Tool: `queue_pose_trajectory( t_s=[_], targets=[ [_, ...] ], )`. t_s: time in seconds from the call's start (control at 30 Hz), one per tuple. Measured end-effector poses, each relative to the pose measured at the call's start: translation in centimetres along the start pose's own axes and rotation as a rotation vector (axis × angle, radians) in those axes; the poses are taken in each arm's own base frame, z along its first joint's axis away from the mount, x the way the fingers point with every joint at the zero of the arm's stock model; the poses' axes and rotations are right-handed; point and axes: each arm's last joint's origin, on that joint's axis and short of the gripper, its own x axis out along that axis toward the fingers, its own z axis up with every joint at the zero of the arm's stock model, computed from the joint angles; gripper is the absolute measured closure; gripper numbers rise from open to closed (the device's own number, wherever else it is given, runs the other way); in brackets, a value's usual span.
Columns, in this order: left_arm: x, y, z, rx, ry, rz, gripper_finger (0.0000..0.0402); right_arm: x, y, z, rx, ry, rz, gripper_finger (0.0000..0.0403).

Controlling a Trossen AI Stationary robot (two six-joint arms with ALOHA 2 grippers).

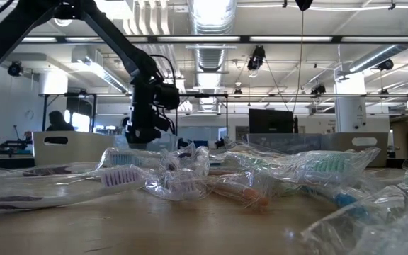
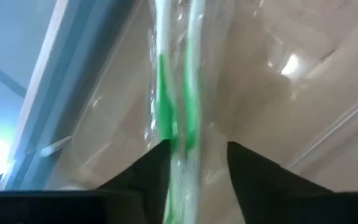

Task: Pick & Place Toothbrushes
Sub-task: Put the green toothbrush into the transparent bin, then put the blue toothbrush into the white bin

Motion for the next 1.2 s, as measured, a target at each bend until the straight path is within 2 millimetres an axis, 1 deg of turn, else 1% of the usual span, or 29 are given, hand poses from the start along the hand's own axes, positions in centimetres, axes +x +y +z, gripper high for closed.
queue_pose_trajectory(
  t_s=[0.13,0.23,0.33,0.47,0.57,0.67,0.83,0.97,1.2],
  targets=[
    [-2.0,0.4,-0.2,-0.007,0.040,-0.004,0.0201,0.0,0.0,0.0,0.000,0.000,0.000,0.0394],
    [-3.9,0.8,-0.4,-0.043,0.054,-0.032,0.0194,0.0,0.0,0.0,0.000,0.000,0.000,0.0394],
    [-6.1,1.0,-0.4,-0.077,0.010,-0.080,0.0196,0.0,0.0,0.0,0.000,0.000,0.000,0.0394],
    [-9.4,0.8,-0.7,-0.098,-0.066,-0.122,0.0199,0.0,0.0,0.0,0.000,0.000,0.000,0.0394],
    [-11.9,0.4,-1.4,-0.121,-0.141,-0.132,0.0200,0.0,0.0,0.0,0.000,0.000,0.000,0.0394],
    [-14.4,-0.3,-2.4,-0.130,-0.212,-0.142,0.0200,0.0,0.0,0.0,0.000,0.000,0.000,0.0394],
    [-17.7,-2.5,-3.8,-0.077,-0.328,-0.171,0.0200,0.0,0.0,0.0,0.000,0.000,0.000,0.0394],
    [-19.6,-4.0,-4.8,-0.035,-0.385,-0.196,0.0200,0.0,0.0,0.0,0.000,0.000,0.000,0.0394],
    [-22.6,-5.5,-7.0,-0.100,-0.461,-0.264,0.0200,0.0,0.0,0.0,0.000,-0.001,0.000,0.0394]
  ],
)
